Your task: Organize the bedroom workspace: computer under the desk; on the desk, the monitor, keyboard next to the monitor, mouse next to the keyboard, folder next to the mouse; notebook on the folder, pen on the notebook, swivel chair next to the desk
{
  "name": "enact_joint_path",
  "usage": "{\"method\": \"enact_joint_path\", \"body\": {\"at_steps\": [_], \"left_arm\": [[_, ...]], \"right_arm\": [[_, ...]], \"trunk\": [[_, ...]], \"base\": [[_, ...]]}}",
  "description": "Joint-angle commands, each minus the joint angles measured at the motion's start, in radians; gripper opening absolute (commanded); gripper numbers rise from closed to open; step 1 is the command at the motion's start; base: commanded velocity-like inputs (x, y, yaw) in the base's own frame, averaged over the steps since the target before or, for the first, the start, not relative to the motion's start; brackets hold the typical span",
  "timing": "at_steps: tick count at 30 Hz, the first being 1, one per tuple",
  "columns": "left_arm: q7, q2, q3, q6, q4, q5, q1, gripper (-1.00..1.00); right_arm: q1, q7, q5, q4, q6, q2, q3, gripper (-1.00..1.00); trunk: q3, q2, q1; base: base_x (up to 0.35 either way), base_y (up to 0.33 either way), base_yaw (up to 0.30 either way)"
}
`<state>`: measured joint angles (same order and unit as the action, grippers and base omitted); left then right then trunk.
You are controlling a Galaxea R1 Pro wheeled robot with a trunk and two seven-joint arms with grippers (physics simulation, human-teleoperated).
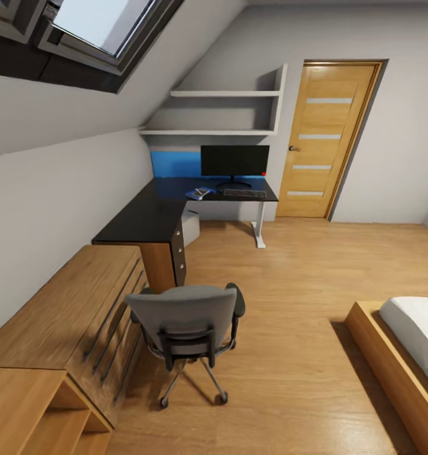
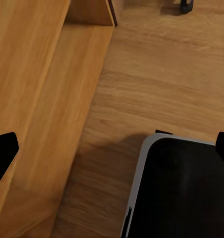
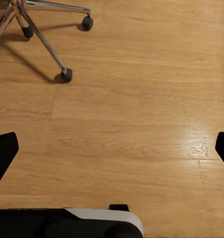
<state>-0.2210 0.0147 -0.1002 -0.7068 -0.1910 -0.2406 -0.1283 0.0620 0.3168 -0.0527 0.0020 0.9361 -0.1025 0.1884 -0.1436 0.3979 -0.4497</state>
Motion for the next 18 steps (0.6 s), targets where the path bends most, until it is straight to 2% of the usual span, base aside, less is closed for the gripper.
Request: {"method": "enact_joint_path", "body": {"at_steps": [1,7,18], "left_arm": [[-0.005,0.001,-0.009,0.0,-0.002,-0.006,-0.001,1.0],[-0.005,0.001,-0.009,0.0,-0.002,-0.006,-0.001,1.0],[-0.006,0.001,-0.009,0.0,-0.002,-0.006,-0.001,1.0]], "right_arm": [[0.001,0.01,-0.006,0.001,0.001,0.0,0.005,1.0],[0.001,0.01,-0.007,0.001,0.0,-0.001,0.006,1.0],[0.001,0.007,-0.009,0.002,0.0,-0.002,0.006,1.0]], "trunk": [[-0.003,0.002,0.0],[-0.005,0.002,0.0],[-0.006,0.002,0.0]], "base": [[-0.213,0.2,-0.263],[-0.119,0.107,-0.194],[-0.101,0.091,-0.016]]}}
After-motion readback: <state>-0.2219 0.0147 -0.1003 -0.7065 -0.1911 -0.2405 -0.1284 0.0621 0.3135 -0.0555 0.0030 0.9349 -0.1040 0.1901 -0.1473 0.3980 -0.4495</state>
